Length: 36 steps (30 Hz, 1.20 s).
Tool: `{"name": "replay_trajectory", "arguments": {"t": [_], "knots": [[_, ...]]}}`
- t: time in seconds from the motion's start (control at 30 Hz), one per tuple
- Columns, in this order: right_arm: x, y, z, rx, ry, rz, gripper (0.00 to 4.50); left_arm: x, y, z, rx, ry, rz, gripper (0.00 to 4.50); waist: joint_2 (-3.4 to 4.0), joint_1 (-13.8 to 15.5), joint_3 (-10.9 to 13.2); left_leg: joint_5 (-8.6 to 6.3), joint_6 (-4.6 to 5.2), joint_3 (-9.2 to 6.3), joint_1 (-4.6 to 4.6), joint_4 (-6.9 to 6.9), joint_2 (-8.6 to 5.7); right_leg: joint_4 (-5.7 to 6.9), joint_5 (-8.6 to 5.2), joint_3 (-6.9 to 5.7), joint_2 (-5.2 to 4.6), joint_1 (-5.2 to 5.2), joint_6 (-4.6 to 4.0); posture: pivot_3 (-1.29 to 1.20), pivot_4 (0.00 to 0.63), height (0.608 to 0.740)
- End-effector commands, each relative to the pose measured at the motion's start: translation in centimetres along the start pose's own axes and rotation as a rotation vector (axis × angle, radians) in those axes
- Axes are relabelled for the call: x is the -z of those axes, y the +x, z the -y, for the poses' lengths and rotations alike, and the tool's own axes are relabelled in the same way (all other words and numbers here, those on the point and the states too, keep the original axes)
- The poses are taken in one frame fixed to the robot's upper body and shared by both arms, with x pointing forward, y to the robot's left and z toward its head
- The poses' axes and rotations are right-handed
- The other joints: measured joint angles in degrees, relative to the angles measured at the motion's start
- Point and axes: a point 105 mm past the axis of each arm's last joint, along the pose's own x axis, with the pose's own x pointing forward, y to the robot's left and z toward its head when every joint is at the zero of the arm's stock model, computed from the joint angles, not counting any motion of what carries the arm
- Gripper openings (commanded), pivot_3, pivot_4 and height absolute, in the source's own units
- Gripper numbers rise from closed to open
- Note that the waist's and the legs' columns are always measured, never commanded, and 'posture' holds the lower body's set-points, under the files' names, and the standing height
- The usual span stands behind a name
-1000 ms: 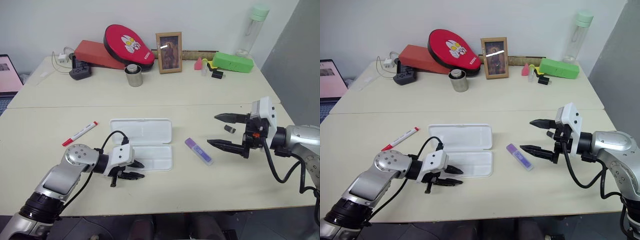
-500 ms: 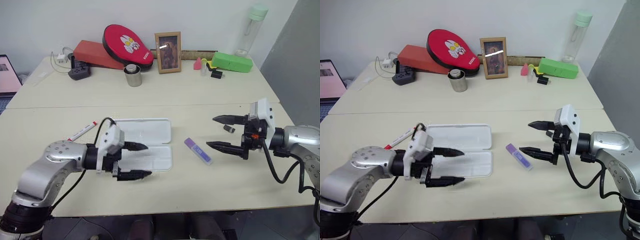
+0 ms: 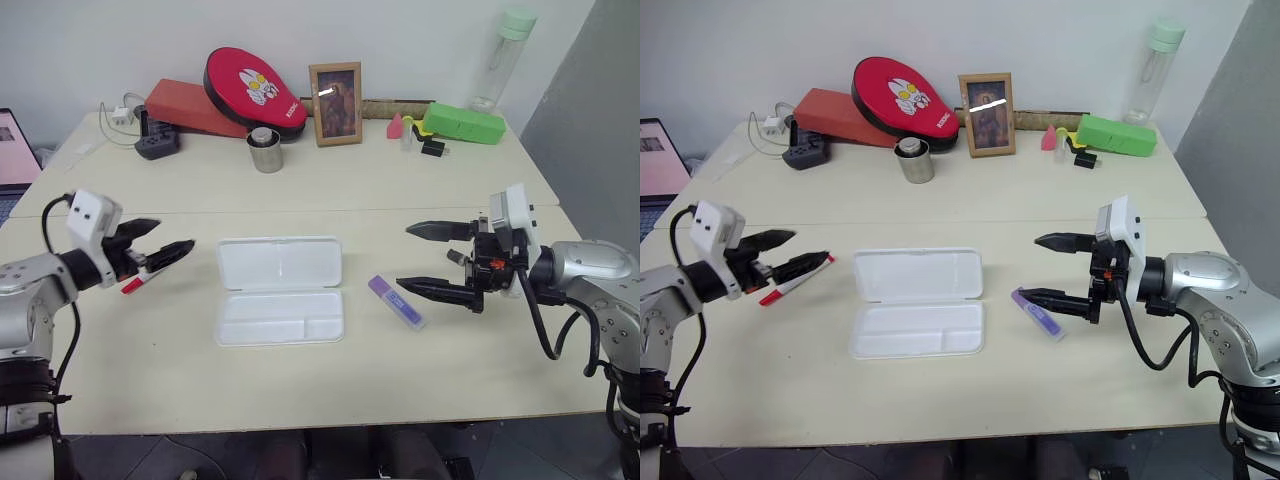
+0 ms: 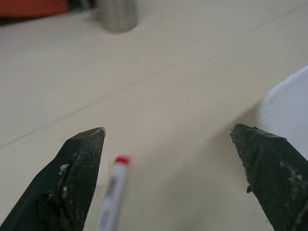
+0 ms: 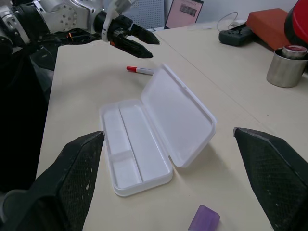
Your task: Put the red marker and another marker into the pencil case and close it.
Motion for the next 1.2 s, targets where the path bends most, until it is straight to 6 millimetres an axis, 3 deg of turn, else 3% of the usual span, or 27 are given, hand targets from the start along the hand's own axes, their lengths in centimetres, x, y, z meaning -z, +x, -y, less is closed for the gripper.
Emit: {"name": "replay_trajectory", "arguments": {"t": [0.03, 0.23, 0.4, 0.43, 0.6, 0.93, 1.1, 1.2], "knots": [[-0.9, -0.1, -0.3, -0.007, -0.038, 0.025, 4.50, 1.1, -0.1, -1.6, -0.053, 0.056, -0.052, 4.45, -0.01, 0.10, 0.00, 0.00, 0.00, 0.00, -0.02, 0.01, 0.00, 0.00, 0.00, -0.01, -0.01, 0.00, 0.00, 0.00, 0.150, 0.740], [-0.9, -0.2, -0.4, 0.010, -0.038, 0.025, 4.50, 5.5, 0.9, -1.9, -0.074, -0.011, -0.191, 4.45, -0.03, 0.09, -0.02, 0.00, 0.00, 0.01, -0.07, 0.03, -0.02, 0.03, 0.00, -0.04, -0.02, -0.04, 0.01, 0.00, 0.150, 0.740], [-1.0, -0.3, -0.4, 0.017, -0.043, 0.022, 4.50, 7.7, 1.2, -1.9, -0.081, -0.041, -0.289, 4.45, -0.06, 0.05, -0.06, 0.00, 0.00, 0.00, -0.03, 0.03, -0.01, 0.14, 0.01, -0.08, 0.00, -0.03, 0.00, 0.00, 0.150, 0.740], [-1.0, -0.3, -0.4, 0.018, -0.044, 0.021, 4.50, 7.9, 1.2, -1.8, -0.075, -0.041, -0.303, 4.10, -0.04, 0.04, -0.07, 0.00, 0.00, 0.02, 0.04, 0.03, -0.01, 0.19, 0.01, -0.06, 0.00, -0.01, 0.00, 0.00, 0.150, 0.740], [-1.1, -0.5, -0.5, 0.021, -0.045, 0.022, 4.50, 8.3, 1.2, -1.2, -0.032, -0.054, -0.314, 3.29, 0.09, -0.06, -0.14, 0.00, 0.00, 0.03, 0.22, 0.03, 0.00, 0.41, 0.00, 0.03, 0.00, 0.01, 0.00, 0.00, 0.150, 0.740], [-1.8, -0.5, -1.5, -0.049, -0.051, 0.058, 4.50, 8.8, 0.9, -0.7, -0.004, -0.091, -0.314, 1.17, 0.11, -0.24, -0.16, 0.00, 0.00, 0.01, 0.29, 0.03, 0.02, 0.50, 0.00, 0.11, 0.00, 0.01, 0.00, 0.00, 0.150, 0.740], [-2.0, -0.5, -2.3, -0.101, -0.063, 0.063, 4.50, 9.0, 0.7, -0.7, -0.011, -0.101, -0.310, 0.52, 0.13, -0.27, -0.17, 0.00, 0.00, 0.00, 0.31, 0.02, 0.03, 0.51, 0.00, 0.12, 0.01, 0.01, 0.00, 0.00, 0.150, 0.740], [-1.9, -0.6, -2.2, -0.103, -0.061, 0.057, 4.50, 9.0, 0.6, -0.6, -0.013, -0.104, -0.304, 0.43, 0.13, -0.34, -0.17, 0.00, 0.00, 0.01, 0.31, 0.02, 0.03, 0.50, 0.00, 0.15, 0.01, 0.01, 0.00, 0.00, 0.150, 0.740]]}}
